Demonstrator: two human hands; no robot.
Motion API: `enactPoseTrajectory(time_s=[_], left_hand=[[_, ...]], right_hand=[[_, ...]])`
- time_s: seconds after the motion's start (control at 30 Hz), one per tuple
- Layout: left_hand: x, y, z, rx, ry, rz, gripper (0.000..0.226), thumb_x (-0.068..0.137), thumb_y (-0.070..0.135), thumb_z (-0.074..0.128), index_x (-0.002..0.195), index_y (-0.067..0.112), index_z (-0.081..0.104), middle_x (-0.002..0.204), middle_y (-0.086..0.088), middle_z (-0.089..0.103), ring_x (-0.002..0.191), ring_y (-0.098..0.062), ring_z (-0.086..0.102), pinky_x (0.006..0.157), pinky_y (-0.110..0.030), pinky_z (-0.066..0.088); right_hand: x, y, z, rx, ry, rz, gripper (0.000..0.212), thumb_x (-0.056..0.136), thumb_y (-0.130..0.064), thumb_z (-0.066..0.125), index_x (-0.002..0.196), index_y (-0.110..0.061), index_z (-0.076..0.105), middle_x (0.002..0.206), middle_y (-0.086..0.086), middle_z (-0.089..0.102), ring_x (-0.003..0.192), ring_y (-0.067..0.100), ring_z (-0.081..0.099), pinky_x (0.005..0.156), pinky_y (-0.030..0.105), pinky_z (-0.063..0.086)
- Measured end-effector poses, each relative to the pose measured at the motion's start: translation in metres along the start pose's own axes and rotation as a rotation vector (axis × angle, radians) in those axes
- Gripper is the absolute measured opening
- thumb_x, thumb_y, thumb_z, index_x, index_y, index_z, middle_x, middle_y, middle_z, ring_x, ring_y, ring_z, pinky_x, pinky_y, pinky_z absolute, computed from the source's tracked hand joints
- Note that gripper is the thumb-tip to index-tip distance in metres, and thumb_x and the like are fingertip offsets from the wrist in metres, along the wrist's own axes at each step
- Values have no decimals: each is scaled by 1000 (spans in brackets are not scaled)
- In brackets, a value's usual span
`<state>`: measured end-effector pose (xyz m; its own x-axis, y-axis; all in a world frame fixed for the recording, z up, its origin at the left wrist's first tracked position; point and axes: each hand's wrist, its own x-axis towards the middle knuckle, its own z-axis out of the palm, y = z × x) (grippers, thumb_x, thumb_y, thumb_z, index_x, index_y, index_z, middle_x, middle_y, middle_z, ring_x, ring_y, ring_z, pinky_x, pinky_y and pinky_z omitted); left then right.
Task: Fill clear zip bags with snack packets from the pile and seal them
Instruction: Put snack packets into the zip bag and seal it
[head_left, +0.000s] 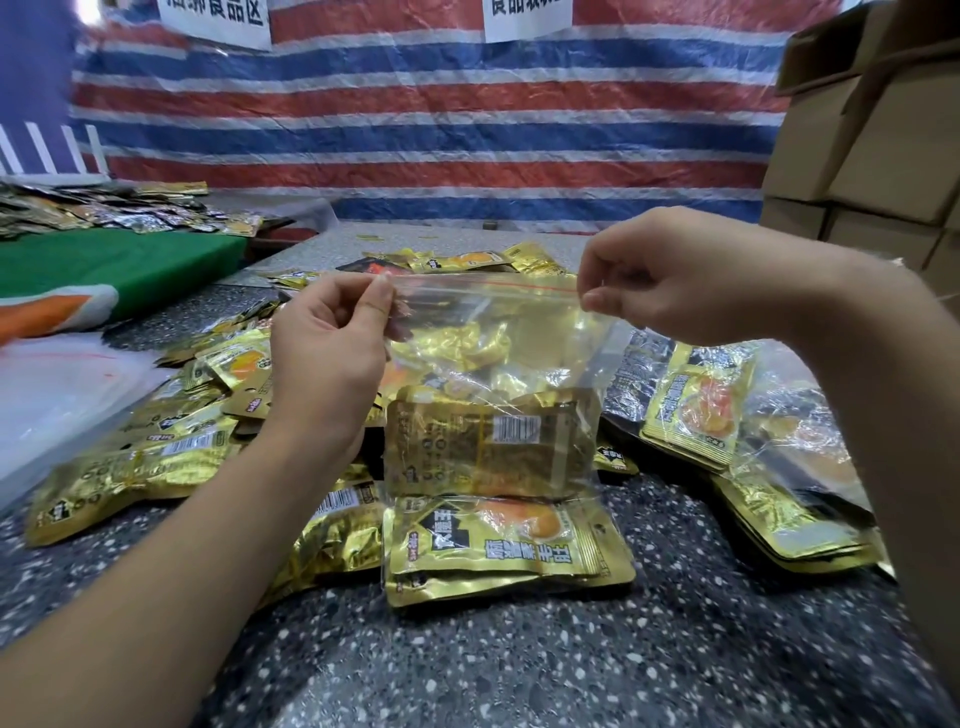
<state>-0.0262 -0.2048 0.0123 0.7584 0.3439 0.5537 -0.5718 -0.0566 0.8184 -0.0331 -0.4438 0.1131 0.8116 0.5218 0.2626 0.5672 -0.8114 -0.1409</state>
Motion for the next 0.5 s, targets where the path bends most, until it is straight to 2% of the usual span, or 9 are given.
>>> enactPoseTrajectory(time_s=[0.07, 0.17, 0.3, 0.4, 0.5], left_hand=[[-1, 0, 0, -9, 2, -2, 20, 99, 13, 56, 83, 19, 65, 67, 3, 64, 58, -7, 56, 55, -18, 44], [0, 1, 1, -25, 5, -15, 19, 99, 13, 56, 84, 18, 65, 70, 1, 65, 58, -5, 57, 55, -17, 44], [0, -1, 1, -24, -17, -18, 18, 100, 13, 55, 85, 16, 65, 72, -2, 65, 60, -7, 59, 53, -18, 44], [-1, -4, 1, -12, -24, -27, 18, 100, 15, 55, 85, 16, 65, 73, -3, 65, 61, -9, 59, 52, -18, 44], [-1, -5, 0, -34, -27, -63, 18, 100, 16, 54, 86, 18, 65, 75, 1, 67, 62, -10, 61, 51, -19, 46]], right_hand=[[0, 0, 1, -15, -1, 0, 8, 96, -26, 61, 89, -27, 64, 79, 0, 65, 71, 16, 59, 64, 34, 47], [1, 0, 3, -25, 38, -5, 15, 97, -25, 59, 83, -28, 60, 72, -5, 59, 63, 0, 52, 53, 14, 37], [4, 2, 7, -74, 18, 3, 20, 99, -24, 56, 80, -29, 56, 70, -8, 53, 59, 0, 48, 51, 19, 32], [3, 4, 7, -76, 0, -9, 16, 97, -24, 58, 82, -29, 58, 64, -8, 52, 56, -4, 48, 47, 16, 35], [2, 3, 7, -54, -11, -9, 17, 94, -30, 58, 77, -30, 60, 60, -9, 54, 53, -1, 47, 46, 16, 36]])
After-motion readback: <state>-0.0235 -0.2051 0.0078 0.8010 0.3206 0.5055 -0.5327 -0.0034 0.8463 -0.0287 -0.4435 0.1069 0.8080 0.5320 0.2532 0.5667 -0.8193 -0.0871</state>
